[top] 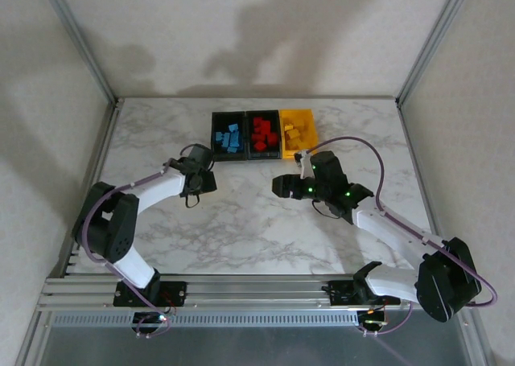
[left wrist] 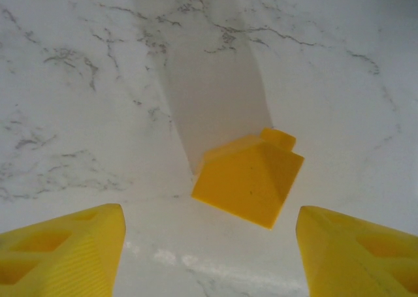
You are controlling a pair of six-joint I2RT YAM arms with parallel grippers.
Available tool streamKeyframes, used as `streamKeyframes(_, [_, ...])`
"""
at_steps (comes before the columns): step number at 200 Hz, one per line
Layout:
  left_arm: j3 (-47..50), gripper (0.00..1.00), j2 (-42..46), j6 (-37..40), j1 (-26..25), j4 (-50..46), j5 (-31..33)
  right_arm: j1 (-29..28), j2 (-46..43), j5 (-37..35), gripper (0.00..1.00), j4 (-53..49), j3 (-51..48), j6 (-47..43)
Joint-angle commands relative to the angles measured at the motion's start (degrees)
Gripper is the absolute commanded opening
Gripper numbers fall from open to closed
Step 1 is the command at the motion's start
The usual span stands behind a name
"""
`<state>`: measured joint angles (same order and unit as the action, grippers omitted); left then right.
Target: Sort the legos into containers by color
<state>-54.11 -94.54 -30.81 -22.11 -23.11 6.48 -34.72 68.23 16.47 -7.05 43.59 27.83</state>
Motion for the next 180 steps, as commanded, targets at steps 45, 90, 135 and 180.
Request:
streamKeyframes(45, [-3.1, 0.70, -5.8, 3.0, 1.5, 2.7, -0.2, -0.4, -0.6, 0.2, 0.67, 1.0, -1.4, 0.2])
streamKeyframes(90, [-5.5, 0.66, -7.4, 4.4, 2.2, 2.8, -0.6, -0.4, -0.5, 0.2, 0.67, 1.1, -1.6, 0.4])
streamKeyframes(135, [-5.4, 0.53, -7.1, 4.9, 2.3, 1.2, -1.6, -0.5, -0.6, -0.5, 0.67, 0.8, -1.5, 0.3])
streamKeyframes(180, [-2.5, 0.41, -4.7, 4.9, 2.3, 1.0, -2.3, -0.4, 0.1, -0.8, 0.67, 0.9, -0.9, 0.0])
